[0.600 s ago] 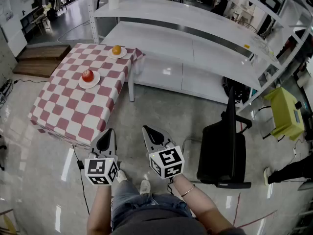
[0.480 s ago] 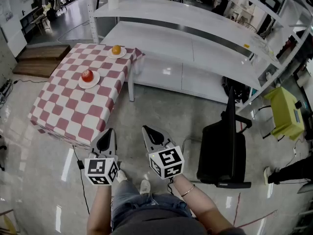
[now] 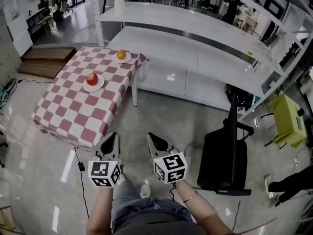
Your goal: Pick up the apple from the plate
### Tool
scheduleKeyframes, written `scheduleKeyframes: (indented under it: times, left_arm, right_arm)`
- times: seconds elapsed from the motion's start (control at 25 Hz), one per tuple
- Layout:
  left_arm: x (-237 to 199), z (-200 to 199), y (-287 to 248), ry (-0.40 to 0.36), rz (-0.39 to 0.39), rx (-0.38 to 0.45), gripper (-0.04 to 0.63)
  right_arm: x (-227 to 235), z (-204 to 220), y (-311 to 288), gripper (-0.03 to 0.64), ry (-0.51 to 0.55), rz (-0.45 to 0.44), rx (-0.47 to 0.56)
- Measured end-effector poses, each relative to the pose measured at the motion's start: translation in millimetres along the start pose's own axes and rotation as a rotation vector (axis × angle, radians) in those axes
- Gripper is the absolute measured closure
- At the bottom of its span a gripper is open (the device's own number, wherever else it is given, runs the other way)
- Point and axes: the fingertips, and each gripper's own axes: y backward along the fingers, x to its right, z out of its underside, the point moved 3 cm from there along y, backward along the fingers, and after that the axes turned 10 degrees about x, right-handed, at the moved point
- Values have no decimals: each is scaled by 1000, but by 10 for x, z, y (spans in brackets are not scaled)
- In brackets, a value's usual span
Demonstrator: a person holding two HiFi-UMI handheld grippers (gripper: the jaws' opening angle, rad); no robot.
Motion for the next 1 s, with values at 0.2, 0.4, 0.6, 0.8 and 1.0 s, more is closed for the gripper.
scheduleKeyframes:
  times: [0.2, 0.4, 0.6, 0.8, 1.0]
  left_arm:
    - [-16, 19, -31, -11, -26, -2, 578]
    - [-89, 24, -163, -17, -40, -5, 578]
    - [-222, 29, -407, -20, -58, -11, 578]
    - [-419, 115, -674, -11, -81, -25, 578]
    - [-658, 183, -1003, -6, -108, -23, 578]
  right_arm:
    - [109, 25, 65, 607, -11, 4, -4]
    - [235, 7, 4, 607, -5, 17, -4]
    - [392, 2, -190, 607, -10, 21, -21]
    - [572, 44, -404, 607, -18, 36, -38]
    - [765, 143, -770, 607, -32, 43, -69]
